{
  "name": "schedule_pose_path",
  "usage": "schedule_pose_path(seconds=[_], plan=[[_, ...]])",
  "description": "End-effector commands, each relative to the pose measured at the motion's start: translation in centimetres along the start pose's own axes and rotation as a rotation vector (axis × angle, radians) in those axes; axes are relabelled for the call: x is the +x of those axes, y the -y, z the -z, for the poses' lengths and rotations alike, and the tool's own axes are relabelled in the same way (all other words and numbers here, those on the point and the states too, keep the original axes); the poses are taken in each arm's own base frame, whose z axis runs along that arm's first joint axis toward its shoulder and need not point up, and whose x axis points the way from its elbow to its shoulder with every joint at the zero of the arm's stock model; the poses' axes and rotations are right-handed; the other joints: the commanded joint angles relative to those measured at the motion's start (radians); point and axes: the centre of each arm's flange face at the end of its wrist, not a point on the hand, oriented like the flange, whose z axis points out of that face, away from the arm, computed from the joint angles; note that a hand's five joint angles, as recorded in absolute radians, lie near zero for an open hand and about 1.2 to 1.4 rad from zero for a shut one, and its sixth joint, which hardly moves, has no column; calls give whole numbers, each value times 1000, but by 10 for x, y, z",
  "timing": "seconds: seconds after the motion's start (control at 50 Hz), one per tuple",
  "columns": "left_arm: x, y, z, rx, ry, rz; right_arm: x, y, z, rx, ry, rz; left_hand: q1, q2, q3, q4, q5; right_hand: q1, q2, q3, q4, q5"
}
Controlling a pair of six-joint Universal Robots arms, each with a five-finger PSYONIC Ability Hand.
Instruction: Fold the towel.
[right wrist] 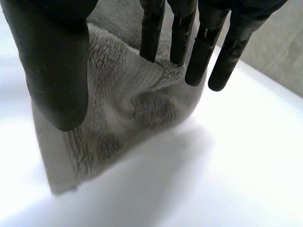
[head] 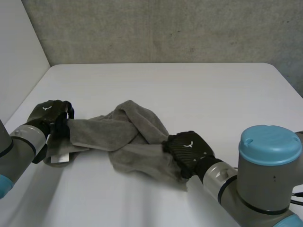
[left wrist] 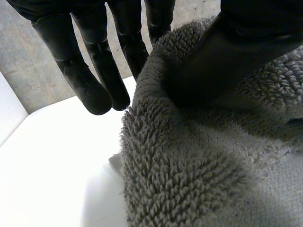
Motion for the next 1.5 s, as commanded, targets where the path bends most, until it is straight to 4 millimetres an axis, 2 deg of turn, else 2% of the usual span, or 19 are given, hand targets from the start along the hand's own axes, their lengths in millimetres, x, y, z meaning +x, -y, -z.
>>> schedule_pose_path(seconds=[0.02,0.26,0.42,0.78,0.9,0.94,0.96,0.98,1.0,1.02,1.16,1.38,1.42,1.48,1.5], plan=[[1,0,2,0,-3,0,5,-14,1,-46,1,-47,-5,-81,-129,-107,-239,7,6,6,11,-5],[3,-2,3,-8,-6,0,-8,-28,7,-70,82,-68,-5,-81,-129,-107,-239,-43,-44,-44,-39,-55],[8,-3,5,-8,-22,-3,-10,-25,2,-28,80,-75,-31,-107,-155,-133,-265,16,15,14,20,4],[9,-3,5,-8,-24,-3,-9,-34,-14,-54,79,-63,-37,-113,-161,-139,-271,160,159,158,163,147],[9,-3,5,-6,-25,-4,-7,-32,-17,-47,76,-60,-37,-113,-161,-139,-271,327,326,326,331,315],[9,-3,5,-8,-24,-3,-7,-32,-19,-46,76,-60,-37,-113,-161,-139,-271,616,615,615,620,604],[9,-3,5,-8,-24,-3,-7,-32,-19,-46,76,-60,-37,-113,-161,-139,-271,618,617,616,621,605],[9,-4,6,-9,-25,-3,-7,-30,-19,-40,74,-59,-37,-113,-161,-139,-271,807,806,805,810,794],[9,-4,6,-9,-25,-3,-7,-30,-19,-40,74,-58,-37,-113,-161,-139,-271,809,807,807,812,796],[8,-4,6,-11,-24,-2,-6,-29,-20,-37,73,-59,-37,-113,-161,-139,-271,921,920,919,925,909],[9,-2,6,-6,-23,-3,-3,-20,-20,-10,66,-63,-37,-113,-161,-139,-271,922,921,921,926,910],[16,8,15,22,-50,-10,12,23,-12,125,21,-42,-37,-113,-161,-139,-271,922,921,921,926,910],[17,11,17,26,-53,-11,17,40,-4,176,3,-31,-37,-113,-161,-139,-271,922,921,921,926,910],[16,13,18,32,-52,-12,18,43,-1,175,-3,-29,-43,-119,-167,-145,-277,922,921,921,926,910],[16,14,18,37,-53,-13,17,41,2,145,0,-39,-49,-125,-172,-151,-283,836,835,834,840,823]])
